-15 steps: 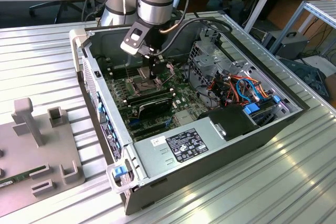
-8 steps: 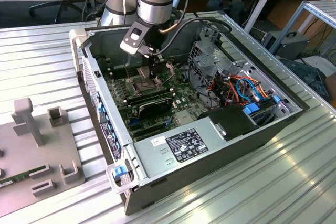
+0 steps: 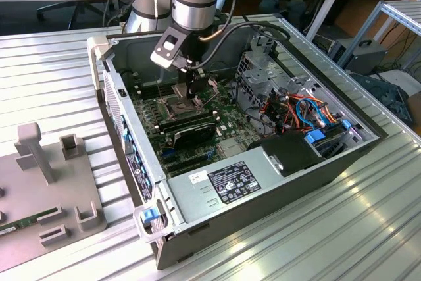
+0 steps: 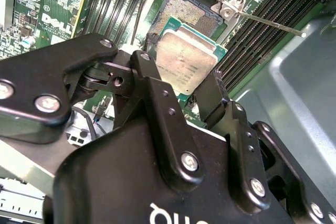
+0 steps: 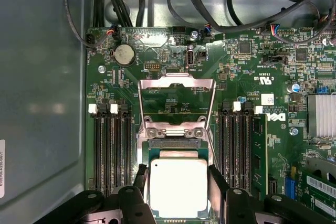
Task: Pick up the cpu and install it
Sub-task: 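Place the cpu into insertion slot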
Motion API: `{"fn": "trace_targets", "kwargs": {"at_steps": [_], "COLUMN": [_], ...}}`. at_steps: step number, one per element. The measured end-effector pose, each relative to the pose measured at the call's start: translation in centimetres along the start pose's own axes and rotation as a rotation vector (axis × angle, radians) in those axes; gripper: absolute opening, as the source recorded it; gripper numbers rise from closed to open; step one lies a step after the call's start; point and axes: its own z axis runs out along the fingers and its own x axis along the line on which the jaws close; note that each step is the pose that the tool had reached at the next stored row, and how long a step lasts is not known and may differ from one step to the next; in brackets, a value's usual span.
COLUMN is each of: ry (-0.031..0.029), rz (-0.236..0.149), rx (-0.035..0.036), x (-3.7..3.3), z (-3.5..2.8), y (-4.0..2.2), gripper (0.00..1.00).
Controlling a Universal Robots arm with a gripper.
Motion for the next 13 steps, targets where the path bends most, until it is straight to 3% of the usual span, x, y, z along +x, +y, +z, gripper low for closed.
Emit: {"fn": "trace_targets", "kwargs": {"at_steps": [1,10,13], "ry": [0.0001,-0.0001,-0.0001], "rz": [0.0,0.0,0.0], "rx": [0.0,0.0,0.0], "x": [0.0,0.0,0.01], "z": [0.5,1.62,2.27], "y": [-0.03,-0.12,-0.17], "gripper": [0.55,0.55,0.55]}}
